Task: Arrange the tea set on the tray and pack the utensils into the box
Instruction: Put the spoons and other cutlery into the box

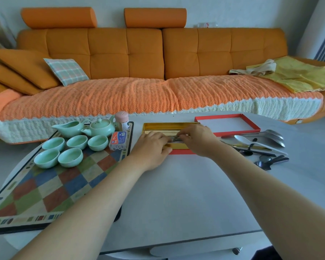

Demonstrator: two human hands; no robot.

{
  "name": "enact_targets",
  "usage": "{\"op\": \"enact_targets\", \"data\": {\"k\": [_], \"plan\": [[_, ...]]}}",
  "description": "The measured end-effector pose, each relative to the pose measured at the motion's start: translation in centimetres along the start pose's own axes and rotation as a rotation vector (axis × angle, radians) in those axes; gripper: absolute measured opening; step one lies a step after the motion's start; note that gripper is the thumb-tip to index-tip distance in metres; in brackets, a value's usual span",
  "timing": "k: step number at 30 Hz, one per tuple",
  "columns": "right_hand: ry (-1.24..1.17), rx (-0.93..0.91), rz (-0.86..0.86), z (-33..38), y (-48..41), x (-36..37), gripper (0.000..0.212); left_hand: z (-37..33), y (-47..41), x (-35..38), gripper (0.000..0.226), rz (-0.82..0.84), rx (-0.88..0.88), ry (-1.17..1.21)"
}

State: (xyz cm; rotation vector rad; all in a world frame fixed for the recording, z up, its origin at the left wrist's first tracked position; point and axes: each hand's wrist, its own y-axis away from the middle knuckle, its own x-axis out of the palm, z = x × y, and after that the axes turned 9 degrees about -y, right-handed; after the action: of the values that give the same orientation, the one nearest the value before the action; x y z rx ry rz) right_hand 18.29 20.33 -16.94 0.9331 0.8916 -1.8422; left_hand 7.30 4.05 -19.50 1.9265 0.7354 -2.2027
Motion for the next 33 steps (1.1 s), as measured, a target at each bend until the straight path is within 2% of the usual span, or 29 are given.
{"op": "enact_targets", "data": {"k": [3,6,9,11,13,21,26,30,33], "plan": [[-0.019,-0.009,0.106,0.2,0.5,0.3,0.039,-0.2,-0.3,-0.2,0.044,-0.007,-0.014,-0.016],[-0.062,-0.026,0.096,0.2,1.1,-0.4,0.037,-0.8,-0.2,-0.6,0.045,-0.039,-0.007,-0.026],[-0.191,0.010,-0.028,0.0,2.2,-2.1,0.028,-1.8,-0.4,-1.2,0.040,-0.145,-0.003,0.020],[-0.207,0.020,-0.131,-0.9,2.9,-3.4,0.030,-3.1,-0.8,-1.7,0.033,-0.235,-0.007,0.079],[-0.192,0.043,-0.188,-2.2,3.5,-4.6,0.034,-4.9,-1.5,-1.9,0.031,-0.257,0.005,0.118],[-0.004,0.234,-0.311,-10.5,7.6,-8.7,0.038,-14.2,-7.0,-1.6,0.036,-0.152,0.144,0.117],[0.155,0.413,-0.206,-15.5,8.9,-9.7,0.046,-18.6,-10.3,-0.7,0.039,-0.059,0.184,0.133],[0.215,0.372,-0.175,-17.2,9.5,-9.5,0.040,-20.1,-11.5,0.8,0.046,0.074,0.205,0.121],[0.232,0.352,-0.182,-17.5,9.2,-9.2,0.040,-20.2,-11.5,1.7,0.047,0.074,0.208,0.115]]}}
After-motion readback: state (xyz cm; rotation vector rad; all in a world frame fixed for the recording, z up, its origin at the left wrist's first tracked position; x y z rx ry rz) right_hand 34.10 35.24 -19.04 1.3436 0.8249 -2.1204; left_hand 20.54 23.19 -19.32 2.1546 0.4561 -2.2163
